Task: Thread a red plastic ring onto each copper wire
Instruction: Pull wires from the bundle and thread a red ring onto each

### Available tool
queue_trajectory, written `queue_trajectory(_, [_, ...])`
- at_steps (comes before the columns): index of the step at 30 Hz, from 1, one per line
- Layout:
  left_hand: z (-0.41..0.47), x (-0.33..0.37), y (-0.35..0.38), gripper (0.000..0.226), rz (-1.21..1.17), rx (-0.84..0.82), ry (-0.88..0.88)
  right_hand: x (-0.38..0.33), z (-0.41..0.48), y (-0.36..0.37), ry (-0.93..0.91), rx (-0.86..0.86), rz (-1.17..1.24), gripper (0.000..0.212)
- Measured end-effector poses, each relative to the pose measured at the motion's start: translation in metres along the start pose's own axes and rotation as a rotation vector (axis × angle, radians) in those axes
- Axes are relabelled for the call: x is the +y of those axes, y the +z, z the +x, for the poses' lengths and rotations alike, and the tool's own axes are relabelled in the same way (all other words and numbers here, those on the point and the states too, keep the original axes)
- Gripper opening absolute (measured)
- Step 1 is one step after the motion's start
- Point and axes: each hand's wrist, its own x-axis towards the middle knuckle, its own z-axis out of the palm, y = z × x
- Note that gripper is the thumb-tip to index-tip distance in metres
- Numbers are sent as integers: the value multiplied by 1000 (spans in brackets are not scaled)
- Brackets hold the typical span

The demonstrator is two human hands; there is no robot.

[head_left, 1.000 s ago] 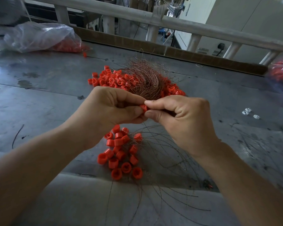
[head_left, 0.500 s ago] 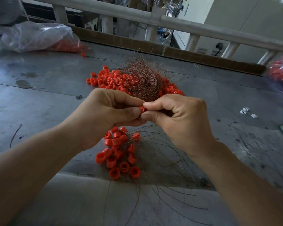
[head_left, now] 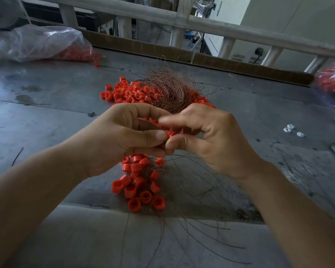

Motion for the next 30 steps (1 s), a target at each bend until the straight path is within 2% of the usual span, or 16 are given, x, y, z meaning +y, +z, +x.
queue_trajectory(3, [1,-2,-2,32,-17,-23,-8,-1,1,-1,-9,-91,-41,21])
queue_trajectory(6, [-1,-2,1,49,-13,-75,19,-1,-1,1,-12,-77,-109,18])
queue_trajectory(10, [-2,-4,8,62,200,21,101,-2,-3,6,9,-76,-216,16])
queue_trajectory(12, [-1,-5,10,69,215,53,119,-4,-4,8,8,-77,-231,15])
queue_trajectory(19, [-6,-3,17,62,201,41,173,-13,-5,7,-5,-32,-182,11])
queue_trajectory(26, [-3,2,13,66,105,63,45,-1,-3,11,60,-19,-37,15])
queue_trajectory(30, [-1,7,8,55,53,132,90,-5,-2,6,133,-18,127,37])
